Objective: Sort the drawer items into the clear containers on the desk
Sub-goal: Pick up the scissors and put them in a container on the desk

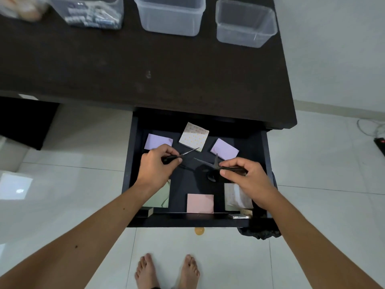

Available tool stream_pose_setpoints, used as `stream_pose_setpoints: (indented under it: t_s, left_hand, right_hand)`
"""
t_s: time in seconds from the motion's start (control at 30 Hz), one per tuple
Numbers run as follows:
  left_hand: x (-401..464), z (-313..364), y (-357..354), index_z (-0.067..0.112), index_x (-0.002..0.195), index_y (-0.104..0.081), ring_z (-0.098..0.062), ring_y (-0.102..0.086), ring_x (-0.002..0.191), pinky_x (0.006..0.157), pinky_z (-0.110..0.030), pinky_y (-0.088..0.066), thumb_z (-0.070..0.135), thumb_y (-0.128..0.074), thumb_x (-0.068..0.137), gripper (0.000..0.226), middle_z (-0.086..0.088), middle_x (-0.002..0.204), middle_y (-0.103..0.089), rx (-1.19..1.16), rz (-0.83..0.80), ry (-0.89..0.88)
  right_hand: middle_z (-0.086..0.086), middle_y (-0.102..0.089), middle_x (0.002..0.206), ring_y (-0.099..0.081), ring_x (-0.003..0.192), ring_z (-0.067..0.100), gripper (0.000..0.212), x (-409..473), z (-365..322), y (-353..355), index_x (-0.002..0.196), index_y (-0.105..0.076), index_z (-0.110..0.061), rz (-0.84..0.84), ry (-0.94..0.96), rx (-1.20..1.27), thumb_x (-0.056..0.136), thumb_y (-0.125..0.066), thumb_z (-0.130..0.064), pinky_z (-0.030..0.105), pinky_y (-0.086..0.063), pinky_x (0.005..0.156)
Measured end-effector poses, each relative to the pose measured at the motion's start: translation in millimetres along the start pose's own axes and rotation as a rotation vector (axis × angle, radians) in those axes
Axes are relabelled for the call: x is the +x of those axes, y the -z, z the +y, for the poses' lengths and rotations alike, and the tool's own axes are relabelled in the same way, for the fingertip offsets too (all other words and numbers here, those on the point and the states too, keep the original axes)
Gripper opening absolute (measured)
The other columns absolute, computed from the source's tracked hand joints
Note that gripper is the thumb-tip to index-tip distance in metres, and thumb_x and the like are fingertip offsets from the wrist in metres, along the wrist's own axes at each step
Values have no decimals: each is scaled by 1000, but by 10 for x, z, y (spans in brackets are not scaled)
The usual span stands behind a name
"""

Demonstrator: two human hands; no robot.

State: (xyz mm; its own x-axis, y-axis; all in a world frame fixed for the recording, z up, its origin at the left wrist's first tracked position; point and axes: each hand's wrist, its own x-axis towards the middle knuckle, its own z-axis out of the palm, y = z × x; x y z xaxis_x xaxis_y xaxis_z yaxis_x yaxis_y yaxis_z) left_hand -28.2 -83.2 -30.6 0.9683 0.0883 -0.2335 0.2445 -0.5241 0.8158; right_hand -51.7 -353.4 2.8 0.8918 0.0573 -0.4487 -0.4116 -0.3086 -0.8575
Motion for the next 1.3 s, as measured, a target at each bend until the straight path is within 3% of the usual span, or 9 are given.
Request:
stream_pose_setpoints:
  t_s: [0.1, 0.27, 0.33, 0.43, 0.53, 0.73, 0.93, 1.07, 1.3]
  left_hand:
    - [-37, -16, 76, 26, 96, -76, 6, -69, 87, 69, -2, -49, 26, -85, 88, 12, 15, 90, -76, -59, -34, 25]
    - [-54, 67, 313, 23, 101, -75, -9, -75, 88, 80, -18, -59, 19, -78, 95, 8, 2, 93, -78, -306, -76, 34]
    - [-51, 141, 445, 16, 107, -72, -27, -80, 91, 83, -38, -65, 13, -72, 99, 9, -14, 100, -77, -506, -160, 86]
    - [-51, 295, 708, 12, 112, -66, -37, -79, 84, 75, -47, -66, 14, -66, 103, 10, -21, 91, -73, -572, -251, 85]
    - [10, 482, 984, 11, 115, -62, -27, -74, 65, 62, -37, -63, 14, -58, 107, 9, -16, 77, -74, -548, -311, 39]
    - [429, 781, 1349, 7, 123, -52, -27, -70, 64, 54, -29, -57, 7, -54, 108, 15, -21, 83, -66, -556, -243, 31]
    - [1156, 1109, 1605, 15, 120, -68, -23, -71, 84, 63, -31, -62, 10, -62, 104, 17, 2, 90, -65, -649, -128, 8]
    - [1699, 1420, 1659, 13, 124, -69, -18, -71, 83, 67, -34, -65, 9, -50, 110, 24, -12, 112, -66, -740, -106, 29]
    - [2453, 1841, 1777, 6, 126, -66, -16, -79, 79, 77, -39, -67, 6, -61, 104, 22, -8, 106, -78, -685, -10, -4]
  right_hand:
    - [-7, -80, 108, -74, 105, 7, 10, -32, -53, -27, 102, -77, -18, -2, -20, 53, 95, -76, -11, 31, -58, 97]
    - [19, -72, 111, -75, 110, 43, 14, -103, -256, -115, 115, -64, -2, -74, -75, 321, 101, -65, -5, 60, -58, 96]
    - [17, -70, 104, -76, 101, 46, 16, -148, -412, -157, 118, -62, 0, -87, -65, 368, 102, -62, -4, 59, -63, 83]
    - [19, -69, 99, -76, 79, 29, 16, -182, -657, -169, 115, -71, -7, -80, -35, 315, 103, -61, -5, 42, -64, 65]
    - [30, -68, 101, -71, 66, 14, 24, -163, -941, -163, 121, -70, -3, -85, -15, 340, 106, -52, 1, 35, -58, 61]
    - [10, -64, 84, -76, 84, 33, 24, 190, -1422, -120, 120, -67, -3, 61, 100, 446, 97, -65, 2, 30, -60, 61]
    - [17, -67, 104, -77, 89, 34, 27, 891, -2029, 46, 128, -69, -6, 70, 127, 568, 104, -56, -3, 33, -65, 73]
    - [10, -69, 104, -77, 96, 37, 31, 1358, -2447, 198, 133, -68, -7, 55, 171, 611, 103, -57, -3, 34, -65, 78]
    - [16, -72, 120, -76, 103, 33, 31, 2004, -2953, 389, 127, -68, -7, 175, 141, 582, 97, -68, -1, 42, -66, 76]
